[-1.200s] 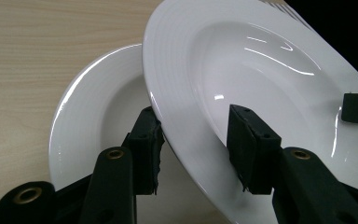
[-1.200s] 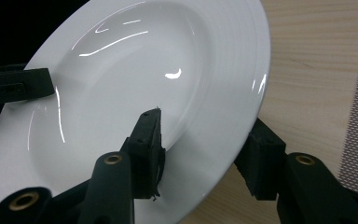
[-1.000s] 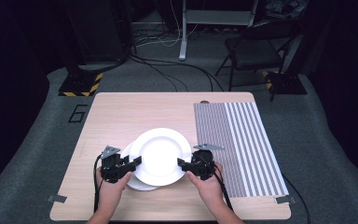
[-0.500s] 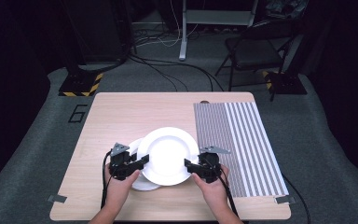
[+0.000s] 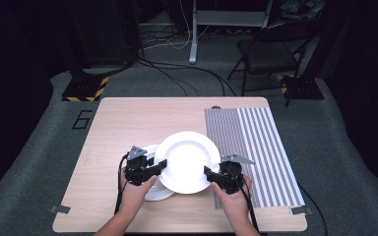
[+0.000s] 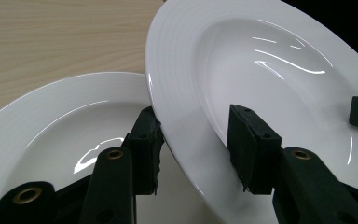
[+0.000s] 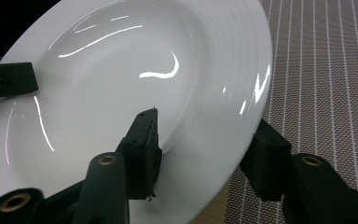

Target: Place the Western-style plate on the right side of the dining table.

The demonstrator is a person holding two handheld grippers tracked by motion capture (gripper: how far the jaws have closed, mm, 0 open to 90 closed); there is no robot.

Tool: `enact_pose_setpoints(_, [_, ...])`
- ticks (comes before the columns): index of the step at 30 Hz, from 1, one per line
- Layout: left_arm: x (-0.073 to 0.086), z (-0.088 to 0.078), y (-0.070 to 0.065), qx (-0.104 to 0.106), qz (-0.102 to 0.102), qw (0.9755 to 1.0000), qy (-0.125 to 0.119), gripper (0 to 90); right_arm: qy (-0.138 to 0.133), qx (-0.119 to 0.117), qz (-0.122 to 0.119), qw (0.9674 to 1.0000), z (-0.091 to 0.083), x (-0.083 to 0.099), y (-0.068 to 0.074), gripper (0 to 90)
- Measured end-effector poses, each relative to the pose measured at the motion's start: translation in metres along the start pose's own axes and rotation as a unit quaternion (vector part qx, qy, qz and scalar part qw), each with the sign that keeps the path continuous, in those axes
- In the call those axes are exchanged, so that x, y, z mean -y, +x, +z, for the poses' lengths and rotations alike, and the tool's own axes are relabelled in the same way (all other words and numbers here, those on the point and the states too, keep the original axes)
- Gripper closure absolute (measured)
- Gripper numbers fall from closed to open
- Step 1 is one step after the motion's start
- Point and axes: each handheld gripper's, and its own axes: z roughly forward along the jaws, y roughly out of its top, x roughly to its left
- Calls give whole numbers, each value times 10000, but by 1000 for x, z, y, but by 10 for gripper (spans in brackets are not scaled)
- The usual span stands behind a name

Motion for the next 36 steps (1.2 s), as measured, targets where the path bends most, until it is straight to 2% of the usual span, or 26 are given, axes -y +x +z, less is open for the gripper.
enact_pose_setpoints(7, [-10,8,-9,84,56,9999,-13,555,-95,172,87,9998,-8,-5,-8,506])
enact_pose_setpoints(10, [-19,13,-15,104,60,9999,-38,554,-197,279,149,9993,-12,-11,-12,510])
enact_pose_setpoints(20, [-37,26,-28,170,154,9997,-96,556,-374,402,215,9983,-24,-22,-24,509])
enact_pose_setpoints(27, [-40,38,-38,309,124,9994,-105,555,-420,553,257,9973,-30,-26,-37,517])
enact_pose_setpoints(36, [-39,58,-56,428,178,9989,-42,555,-475,736,443,9952,-38,-17,-58,523])
